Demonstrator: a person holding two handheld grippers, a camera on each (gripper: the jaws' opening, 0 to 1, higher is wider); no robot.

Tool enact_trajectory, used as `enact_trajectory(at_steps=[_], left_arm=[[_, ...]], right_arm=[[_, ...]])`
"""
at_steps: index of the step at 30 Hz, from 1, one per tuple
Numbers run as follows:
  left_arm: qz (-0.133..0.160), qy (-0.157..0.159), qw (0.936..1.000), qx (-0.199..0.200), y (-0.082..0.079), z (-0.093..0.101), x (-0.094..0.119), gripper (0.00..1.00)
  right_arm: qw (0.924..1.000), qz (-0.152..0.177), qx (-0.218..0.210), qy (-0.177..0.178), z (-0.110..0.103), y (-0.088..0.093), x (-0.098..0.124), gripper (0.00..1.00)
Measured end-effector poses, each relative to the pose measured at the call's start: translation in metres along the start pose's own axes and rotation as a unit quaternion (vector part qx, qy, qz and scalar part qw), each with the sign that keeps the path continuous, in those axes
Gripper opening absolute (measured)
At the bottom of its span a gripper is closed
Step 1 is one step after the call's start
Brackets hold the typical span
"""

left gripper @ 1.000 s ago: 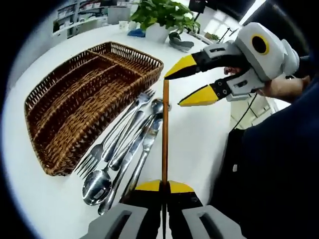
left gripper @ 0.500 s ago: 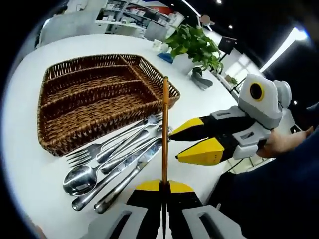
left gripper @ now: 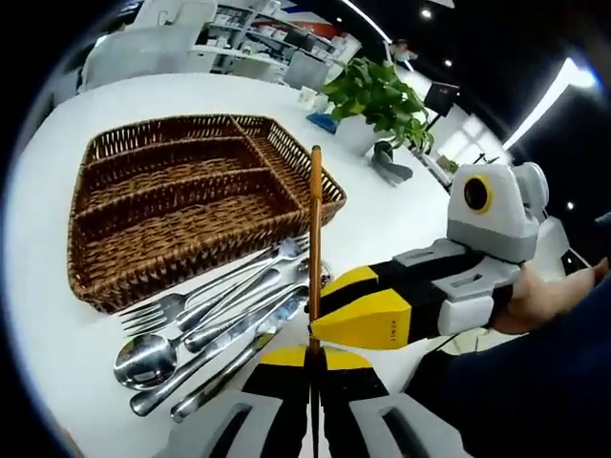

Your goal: Arrange the knives, forks, and spoons in their matching storage slots by inserting each utensil handle-first until every utensil is classified and aligned in the correct compartment

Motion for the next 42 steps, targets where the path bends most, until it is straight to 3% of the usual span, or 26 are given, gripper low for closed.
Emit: enact_trajectory(at_steps=[10, 15, 21, 27, 29, 31, 37, 42], left_arm=[[-0.008, -0.012, 0.9993, -0.033, -0.007, 0.012, -0.005, 0.05], [-0.001, -0.015, 0.9986, -0.051, -0.011, 0.015, -0.008, 0.09], [0.008, -0.017, 0.9949, -0.099, -0.012, 0.015, -0.008, 0.1], [0.023, -0.038, 0.9892, -0.139, -0.01, 0.008, 0.003, 0.25], [0.052, -0.036, 0.9896, -0.129, -0.015, 0.004, 0.008, 0.26], [0.061, -0.036, 0.9898, -0.124, -0.016, 0.002, 0.011, 0.33], [0.11, -0.048, 0.9835, -0.136, -0.025, -0.006, 0.034, 0.48], [0.114, -0.058, 0.981, -0.146, -0.021, -0.012, 0.047, 0.6]], right_arm=[[0.997, 0.031, -0.071, 0.003, -0.001, -0.008, 0.004, 0.04], [0.9975, 0.03, -0.062, 0.017, -0.002, -0.013, 0.002, 0.02], [0.9967, 0.032, -0.062, 0.042, 0.005, -0.018, 0.004, 0.02], [0.9927, 0.055, -0.075, 0.076, 0.025, -0.037, 0.014, 0.02], [0.9911, 0.061, -0.071, 0.094, 0.034, -0.045, 0.019, 0.02], [0.9906, 0.062, -0.069, 0.101, 0.039, -0.049, 0.022, 0.02], [0.9869, 0.067, -0.058, 0.135, 0.063, -0.07, 0.034, 0.02], [0.985, 0.063, -0.053, 0.152, 0.078, -0.083, 0.041, 0.02]])
Point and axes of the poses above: the point that each gripper's makers call its tool centre point, and the gripper's own axes: x roughly backward along the fingers, z roughly to its right, y roughly out of its underside, the point moved 5 cm from there along x, roughly backward along the fingers, and after that the axes turned 4 degrees about -y, right-handed, at the moved point
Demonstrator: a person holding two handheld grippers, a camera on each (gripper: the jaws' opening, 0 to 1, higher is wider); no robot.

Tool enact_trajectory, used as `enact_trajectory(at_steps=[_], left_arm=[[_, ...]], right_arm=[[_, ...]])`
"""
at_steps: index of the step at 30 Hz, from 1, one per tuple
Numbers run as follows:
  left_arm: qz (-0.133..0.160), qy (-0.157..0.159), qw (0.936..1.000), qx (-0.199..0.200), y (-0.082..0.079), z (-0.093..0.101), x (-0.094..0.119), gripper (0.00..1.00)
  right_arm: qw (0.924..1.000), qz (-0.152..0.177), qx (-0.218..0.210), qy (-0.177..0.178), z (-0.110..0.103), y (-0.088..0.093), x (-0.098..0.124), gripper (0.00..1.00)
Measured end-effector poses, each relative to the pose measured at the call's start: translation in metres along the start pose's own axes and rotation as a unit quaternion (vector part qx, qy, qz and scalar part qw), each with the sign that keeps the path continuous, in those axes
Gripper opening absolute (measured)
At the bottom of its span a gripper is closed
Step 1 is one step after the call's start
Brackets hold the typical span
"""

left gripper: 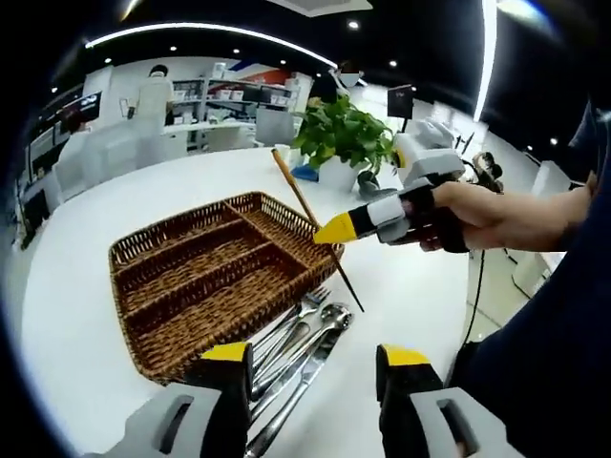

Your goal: Arrange the knives, forks, and spoons in their matching storage slots by inserting each utensil handle-first until every utensil is classified and aligned in the correct compartment

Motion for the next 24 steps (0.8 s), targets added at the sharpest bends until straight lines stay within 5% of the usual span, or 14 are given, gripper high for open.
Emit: enact_trajectory(at_steps=[14, 24], left_arm=[[0.028, -0.025, 0.9992, 0.012, 0.007, -0.011, 0.017, 0.85], [0.04, -0.031, 0.9986, 0.013, 0.005, -0.013, 0.021, 0.96]], right_arm=[[0.9981, -0.016, 0.041, 0.043, 0.037, -0.057, -0.011, 0.02], [0.9948, -0.041, 0.053, 0.076, 0.061, -0.072, -0.033, 0.02]])
Point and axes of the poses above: the point that each gripper's makers call its tool centre point, and the gripper's own axes: x roughly backward along the fingers, z roughly to its right, y roughly out of its underside, the point moved 5 cm from there along x, roughly backward along the fingers, and after that the axes turned 4 degrees about -y, right-handed, at the moved point
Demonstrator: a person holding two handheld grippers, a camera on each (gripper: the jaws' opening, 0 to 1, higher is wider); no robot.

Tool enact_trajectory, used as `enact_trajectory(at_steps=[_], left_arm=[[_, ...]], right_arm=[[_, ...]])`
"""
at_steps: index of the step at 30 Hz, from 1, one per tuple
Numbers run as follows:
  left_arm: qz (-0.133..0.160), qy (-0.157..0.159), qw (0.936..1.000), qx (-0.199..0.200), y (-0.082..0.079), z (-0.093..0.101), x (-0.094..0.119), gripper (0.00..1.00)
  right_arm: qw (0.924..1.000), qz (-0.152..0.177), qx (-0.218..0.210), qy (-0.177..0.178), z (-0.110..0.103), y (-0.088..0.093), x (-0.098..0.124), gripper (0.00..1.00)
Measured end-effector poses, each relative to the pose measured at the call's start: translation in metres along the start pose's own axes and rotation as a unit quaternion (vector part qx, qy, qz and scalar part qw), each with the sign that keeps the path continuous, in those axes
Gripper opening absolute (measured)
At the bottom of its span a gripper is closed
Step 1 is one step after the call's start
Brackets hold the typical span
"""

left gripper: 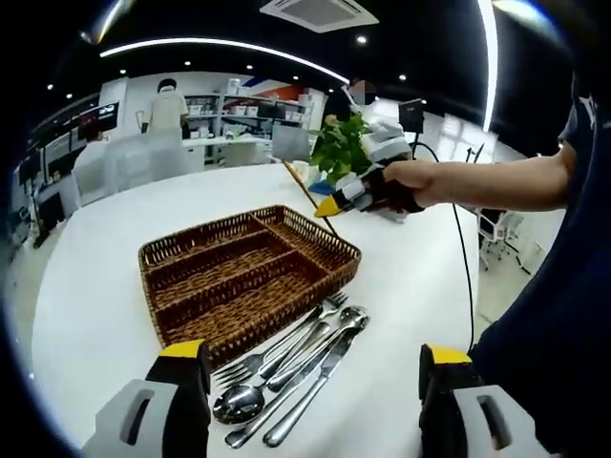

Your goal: Arrange the knives, forks, and spoons in their matching storage slots by inserting each utensil handle-first until every utensil is classified and aligned in the correct compartment

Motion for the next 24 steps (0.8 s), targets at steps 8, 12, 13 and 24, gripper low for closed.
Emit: enact_trajectory(at_steps=[8, 12, 13, 24], left_arm=[[0.007, -0.003, 1.0, 0.001, 0.001, 0.001, 0.002, 1.0], [0.003, -0.006, 1.0, -0.003, 0.002, 0.0, 0.003, 1.0], [0.004, -0.005, 1.0, -0.003, 0.002, 0.0, 0.003, 1.0], [-0.003, -0.016, 0.9999, 0.004, 0.009, -0.005, 0.004, 1.0]], right_arm=[[0.9995, -0.016, -0.006, 0.026, 0.014, 0.001, -0.021, 0.02], [0.998, -0.047, -0.003, 0.041, 0.022, 0.009, -0.035, 0.02], [0.9976, -0.054, -0.003, 0.043, 0.023, 0.011, -0.038, 0.02], [0.9909, -0.106, -0.02, 0.08, 0.032, 0.031, -0.062, 0.03]])
Point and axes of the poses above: the point that each gripper's makers call its tool centre point, and the gripper's own axes: x roughly backward along the fingers, z roughly to its right, y roughly out of its underside, the point moved 5 cm from there along x, roughly backward along the fingers, and after that the axes turned 4 degrees about -y, right-handed, at the moved point
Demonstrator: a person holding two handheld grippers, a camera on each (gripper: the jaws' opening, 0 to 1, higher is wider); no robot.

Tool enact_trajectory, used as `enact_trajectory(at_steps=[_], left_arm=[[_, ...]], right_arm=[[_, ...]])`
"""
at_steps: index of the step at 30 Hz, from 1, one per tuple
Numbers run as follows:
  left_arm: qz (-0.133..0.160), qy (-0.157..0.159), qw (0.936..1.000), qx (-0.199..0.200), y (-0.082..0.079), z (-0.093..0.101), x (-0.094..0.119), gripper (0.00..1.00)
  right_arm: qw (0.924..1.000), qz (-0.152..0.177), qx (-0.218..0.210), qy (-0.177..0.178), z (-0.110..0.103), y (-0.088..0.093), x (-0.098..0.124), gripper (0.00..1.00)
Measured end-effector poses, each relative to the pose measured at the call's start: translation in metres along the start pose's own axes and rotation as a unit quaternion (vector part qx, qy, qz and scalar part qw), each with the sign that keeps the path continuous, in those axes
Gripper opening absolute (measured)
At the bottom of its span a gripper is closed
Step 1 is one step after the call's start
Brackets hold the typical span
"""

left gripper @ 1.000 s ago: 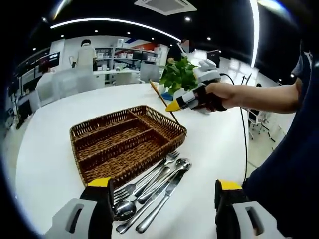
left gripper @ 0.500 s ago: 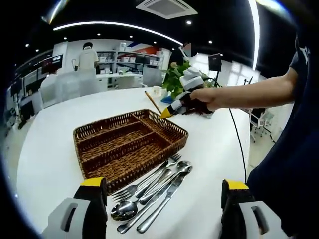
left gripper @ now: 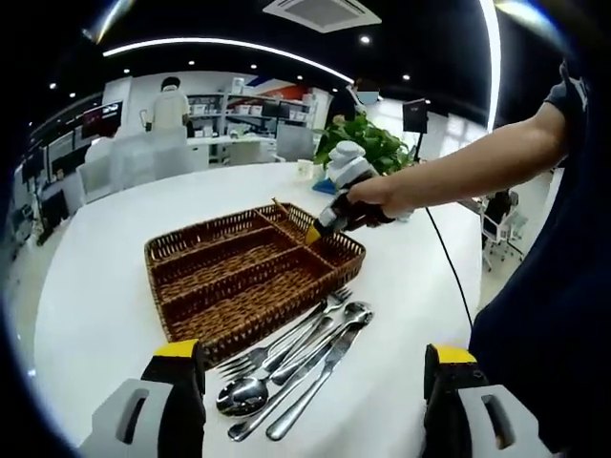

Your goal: Arrange the knives, forks, and spoons in their matching storage slots by inserting each utensil handle-first until every utensil is classified and aligned in the correct compartment

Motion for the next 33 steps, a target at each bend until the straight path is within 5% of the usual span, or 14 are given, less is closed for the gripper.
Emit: enact_trajectory(at_steps=[15, 33], left_arm=[[-0.011, -0.007, 0.9999, -0.003, 0.005, -0.005, 0.002, 1.0], [-0.028, 0.002, 0.9994, -0.018, 0.01, -0.002, 0.0, 0.99]], right_arm=[[0.9997, -0.014, -0.001, 0.019, 0.002, 0.007, -0.007, 0.03], [0.9986, -0.023, 0.045, 0.015, -0.003, 0.015, 0.003, 0.07]])
Point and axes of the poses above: the point that each gripper's makers call its tool centre point, and the gripper's own axes: x roughly backward along the fingers, z roughly to its right, y roughly out of its underside, the point moved 5 cm from there along x, roughly backward along the fingers, and after that the axes turned 4 degrees about -y, right-handed, at the moved point
